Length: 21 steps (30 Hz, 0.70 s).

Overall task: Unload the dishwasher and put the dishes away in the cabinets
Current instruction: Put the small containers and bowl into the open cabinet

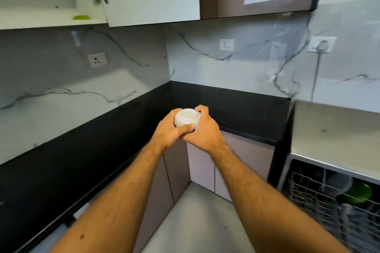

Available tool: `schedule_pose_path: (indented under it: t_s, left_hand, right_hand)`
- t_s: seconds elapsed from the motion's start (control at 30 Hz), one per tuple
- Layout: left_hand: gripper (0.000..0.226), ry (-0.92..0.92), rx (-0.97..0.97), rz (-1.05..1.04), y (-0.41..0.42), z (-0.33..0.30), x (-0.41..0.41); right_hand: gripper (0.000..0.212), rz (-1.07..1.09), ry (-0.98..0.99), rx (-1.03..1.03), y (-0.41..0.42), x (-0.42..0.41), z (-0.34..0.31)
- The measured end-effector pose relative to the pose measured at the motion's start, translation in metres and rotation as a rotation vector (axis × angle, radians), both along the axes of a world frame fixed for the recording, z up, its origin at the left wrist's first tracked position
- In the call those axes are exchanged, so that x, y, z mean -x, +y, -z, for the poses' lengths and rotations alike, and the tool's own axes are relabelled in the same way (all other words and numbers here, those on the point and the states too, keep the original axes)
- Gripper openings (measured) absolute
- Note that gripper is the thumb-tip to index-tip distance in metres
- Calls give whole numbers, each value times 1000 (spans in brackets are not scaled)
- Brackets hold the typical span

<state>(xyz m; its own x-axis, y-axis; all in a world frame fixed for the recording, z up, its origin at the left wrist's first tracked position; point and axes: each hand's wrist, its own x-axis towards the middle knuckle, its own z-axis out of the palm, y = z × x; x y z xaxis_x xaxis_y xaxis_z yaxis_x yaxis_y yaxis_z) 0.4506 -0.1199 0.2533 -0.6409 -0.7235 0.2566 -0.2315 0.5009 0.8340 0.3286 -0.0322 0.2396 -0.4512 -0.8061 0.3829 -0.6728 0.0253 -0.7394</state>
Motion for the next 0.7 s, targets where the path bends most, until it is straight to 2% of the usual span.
schedule_pose_path:
  t_s: [0.13,0.27,0.5,0.7]
  left_hand:
    - [59,35,-45,-69,-47,-20,-47]
    - [63,45,18,-146,-96,-46,-82]
    - [67,132,68,-275,-183,-90,-108]
    - [60,127,166,-393,-260,-129,-118]
  right_hand:
    - [91,-40,12,16,-58,-44,-18]
    - [91,-106,16,42,-113,-75,-43]
    - [92,-220,106,89,-216,-95,-96]
    - [91,-307,145,180,-311,-97,-132]
